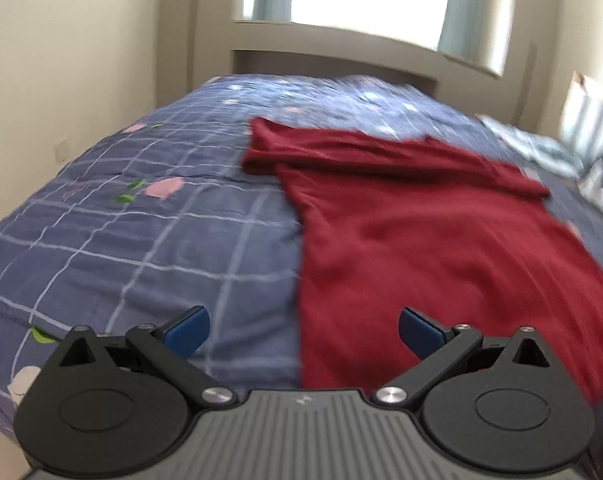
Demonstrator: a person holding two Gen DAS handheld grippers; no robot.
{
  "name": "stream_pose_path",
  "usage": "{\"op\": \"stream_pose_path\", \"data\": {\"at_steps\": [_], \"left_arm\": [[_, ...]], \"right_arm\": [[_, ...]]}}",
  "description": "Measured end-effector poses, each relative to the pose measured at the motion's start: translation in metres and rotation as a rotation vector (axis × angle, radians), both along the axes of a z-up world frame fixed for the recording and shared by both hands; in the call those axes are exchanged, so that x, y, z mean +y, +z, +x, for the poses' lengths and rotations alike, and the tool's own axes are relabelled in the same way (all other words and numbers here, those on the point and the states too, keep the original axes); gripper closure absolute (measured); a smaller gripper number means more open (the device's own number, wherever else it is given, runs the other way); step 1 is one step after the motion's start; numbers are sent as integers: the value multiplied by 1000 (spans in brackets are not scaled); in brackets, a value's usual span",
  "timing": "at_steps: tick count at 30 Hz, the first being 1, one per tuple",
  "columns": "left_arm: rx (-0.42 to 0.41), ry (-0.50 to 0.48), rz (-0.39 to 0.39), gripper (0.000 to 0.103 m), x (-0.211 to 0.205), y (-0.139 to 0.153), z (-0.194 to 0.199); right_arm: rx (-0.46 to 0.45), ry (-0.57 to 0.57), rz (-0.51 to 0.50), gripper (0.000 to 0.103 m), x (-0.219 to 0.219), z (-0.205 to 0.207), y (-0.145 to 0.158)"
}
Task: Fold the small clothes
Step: 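Move both tools to the sweater's hem edge, one at each corner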
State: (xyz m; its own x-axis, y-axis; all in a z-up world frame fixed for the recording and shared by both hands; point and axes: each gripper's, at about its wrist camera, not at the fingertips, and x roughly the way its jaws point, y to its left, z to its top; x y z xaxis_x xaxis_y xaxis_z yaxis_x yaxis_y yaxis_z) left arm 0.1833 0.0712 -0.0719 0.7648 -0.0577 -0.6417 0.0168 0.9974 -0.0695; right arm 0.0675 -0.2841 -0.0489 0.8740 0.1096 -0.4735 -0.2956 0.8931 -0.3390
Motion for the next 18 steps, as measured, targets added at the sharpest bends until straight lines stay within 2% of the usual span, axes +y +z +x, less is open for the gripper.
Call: {"op": "stream_pose_path", "data": {"at_steps": [6, 13, 18], "left_arm": [[-38, -155, 43, 0, -25, 7, -34], [-19, -214, 120, 0, -41, 3, -49], [-7, -244, 128, 0, -44, 1, -49]], "right_arm": [[19, 11, 22, 1, 2, -13, 1], [88, 16, -34, 1, 3, -20, -11], [73, -21, -44, 1, 1, -22, -13]]}}
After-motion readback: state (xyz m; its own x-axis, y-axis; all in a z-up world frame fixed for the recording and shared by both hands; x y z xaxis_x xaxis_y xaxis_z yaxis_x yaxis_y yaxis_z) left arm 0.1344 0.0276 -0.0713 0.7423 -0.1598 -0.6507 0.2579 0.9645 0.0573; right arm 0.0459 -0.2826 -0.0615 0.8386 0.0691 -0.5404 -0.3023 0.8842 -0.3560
